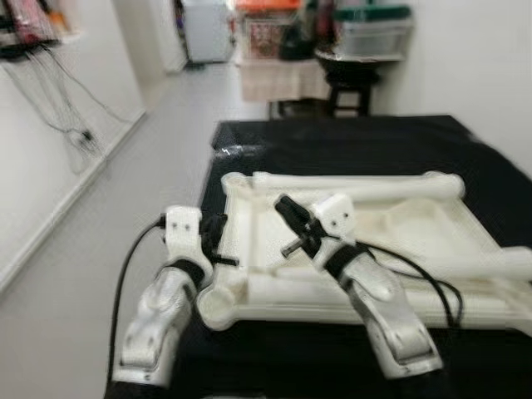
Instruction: Building children table
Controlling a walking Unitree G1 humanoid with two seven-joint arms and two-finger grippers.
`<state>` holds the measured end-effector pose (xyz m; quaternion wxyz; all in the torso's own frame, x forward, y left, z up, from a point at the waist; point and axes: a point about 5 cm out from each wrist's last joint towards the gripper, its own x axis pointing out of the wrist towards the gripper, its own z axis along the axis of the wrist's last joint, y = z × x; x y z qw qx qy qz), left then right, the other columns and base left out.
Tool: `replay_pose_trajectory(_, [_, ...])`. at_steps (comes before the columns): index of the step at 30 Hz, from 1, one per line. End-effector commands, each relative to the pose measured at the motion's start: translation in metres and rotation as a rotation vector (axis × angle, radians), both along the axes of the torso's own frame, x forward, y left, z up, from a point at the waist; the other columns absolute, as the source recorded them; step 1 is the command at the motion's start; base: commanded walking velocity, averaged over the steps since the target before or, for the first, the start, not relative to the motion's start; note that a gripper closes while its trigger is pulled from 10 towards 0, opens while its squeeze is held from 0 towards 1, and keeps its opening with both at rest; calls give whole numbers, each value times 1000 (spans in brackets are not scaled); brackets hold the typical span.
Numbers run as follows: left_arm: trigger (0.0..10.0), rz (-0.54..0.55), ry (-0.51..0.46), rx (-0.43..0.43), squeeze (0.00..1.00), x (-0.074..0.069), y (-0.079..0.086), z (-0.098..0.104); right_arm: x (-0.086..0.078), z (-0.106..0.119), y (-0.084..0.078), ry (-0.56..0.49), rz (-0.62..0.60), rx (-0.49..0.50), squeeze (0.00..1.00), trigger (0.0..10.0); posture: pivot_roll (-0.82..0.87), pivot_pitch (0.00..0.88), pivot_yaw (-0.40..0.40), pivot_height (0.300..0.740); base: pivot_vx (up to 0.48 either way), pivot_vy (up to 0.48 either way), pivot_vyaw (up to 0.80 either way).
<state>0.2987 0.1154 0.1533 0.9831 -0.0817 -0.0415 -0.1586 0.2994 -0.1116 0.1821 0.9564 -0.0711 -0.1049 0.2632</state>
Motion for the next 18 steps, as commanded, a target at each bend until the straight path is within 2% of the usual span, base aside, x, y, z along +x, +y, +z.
replay_pose_trajectory(1, [10000,-29,6,-10,0,-1,-6,-1,2,-1,-4,10,-29,-6,0,10000,-112,0,-10,740,0,-465,0])
replay_pose_trajectory(7, [10000,-26,17,-16,0,-1,-7,-2,7,-3,-14,38,-75,-35,0,10000,-113,0,-14,740,0,-466,0])
replay_pose_trajectory(12, [10000,-23,22,-18,0,-1,-7,-3,12,3,-25,29,-113,-112,0,10000,-113,0,-10,740,0,-460,0])
replay_pose_trajectory(13, [10000,-16,26,-27,0,-1,-6,-3,15,5,-29,21,-134,-150,0,10000,-112,0,-7,740,0,0,0])
replay_pose_trajectory(16, [10000,-11,28,-34,0,0,-6,-4,16,7,-31,14,-149,-176,0,10000,-112,0,-7,740,0,0,0])
replay_pose_trajectory(18, [10000,-9,40,-37,0,0,-5,-6,23,12,-37,22,-144,-309,0,10000,-110,0,-8,740,0,0,0])
